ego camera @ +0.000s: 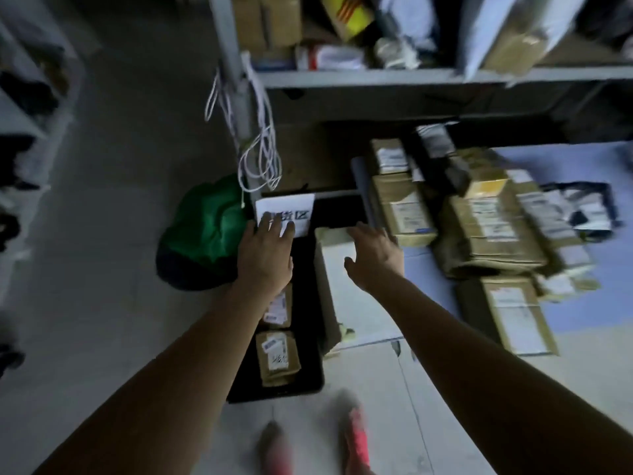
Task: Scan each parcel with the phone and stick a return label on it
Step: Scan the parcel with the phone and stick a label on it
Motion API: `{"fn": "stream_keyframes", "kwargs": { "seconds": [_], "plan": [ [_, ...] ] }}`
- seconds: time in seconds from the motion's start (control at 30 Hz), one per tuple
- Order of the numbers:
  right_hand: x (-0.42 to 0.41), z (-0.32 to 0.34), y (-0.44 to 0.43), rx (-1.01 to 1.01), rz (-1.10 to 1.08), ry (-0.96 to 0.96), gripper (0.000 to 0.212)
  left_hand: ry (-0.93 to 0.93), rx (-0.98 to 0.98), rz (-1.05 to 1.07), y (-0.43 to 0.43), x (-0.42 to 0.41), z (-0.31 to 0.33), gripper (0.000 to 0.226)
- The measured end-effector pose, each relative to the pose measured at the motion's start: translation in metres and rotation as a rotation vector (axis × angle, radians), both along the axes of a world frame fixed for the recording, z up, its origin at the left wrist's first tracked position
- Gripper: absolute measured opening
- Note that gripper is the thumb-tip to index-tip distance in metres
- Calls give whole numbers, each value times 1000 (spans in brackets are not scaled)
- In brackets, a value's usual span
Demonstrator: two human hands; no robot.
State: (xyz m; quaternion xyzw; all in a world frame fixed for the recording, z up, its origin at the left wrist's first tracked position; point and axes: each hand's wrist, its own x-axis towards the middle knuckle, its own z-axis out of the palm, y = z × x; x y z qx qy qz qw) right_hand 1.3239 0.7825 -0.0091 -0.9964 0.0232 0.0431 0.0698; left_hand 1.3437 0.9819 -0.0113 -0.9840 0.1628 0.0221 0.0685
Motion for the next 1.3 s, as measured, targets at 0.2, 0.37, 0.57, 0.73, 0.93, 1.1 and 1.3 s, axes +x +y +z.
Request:
{"fn": "stream_keyframes", "kwargs": {
  "seconds": [0.2,0.37,0.57,0.73,0.93,1.1,1.3],
  "plan": [
    [-68,91,-98,19,-142,-67,40,-125,-12,-121,-98,-44,93,57],
    [-125,113,-200,92,-238,-72,41,-142,-2,-166,-195,-98,115,50],
    [-172,98,-317,162,-285,-38,51,-135,4,-146,-303,-160,102,45],
    [-191,61,-368,260,-293,17,43,42,-53,-57,-349,-189,56,50],
    [-180,-9,-384,450,-343,203,65,311,-336,170,-373,-190,-26,51],
    [-161,-50,-392,491,-347,287,62,514,-702,374,-403,-179,-74,51],
    [-148,-49,-406,512,-285,285,38,438,-792,464,-429,-183,-74,32]
  ]
}}
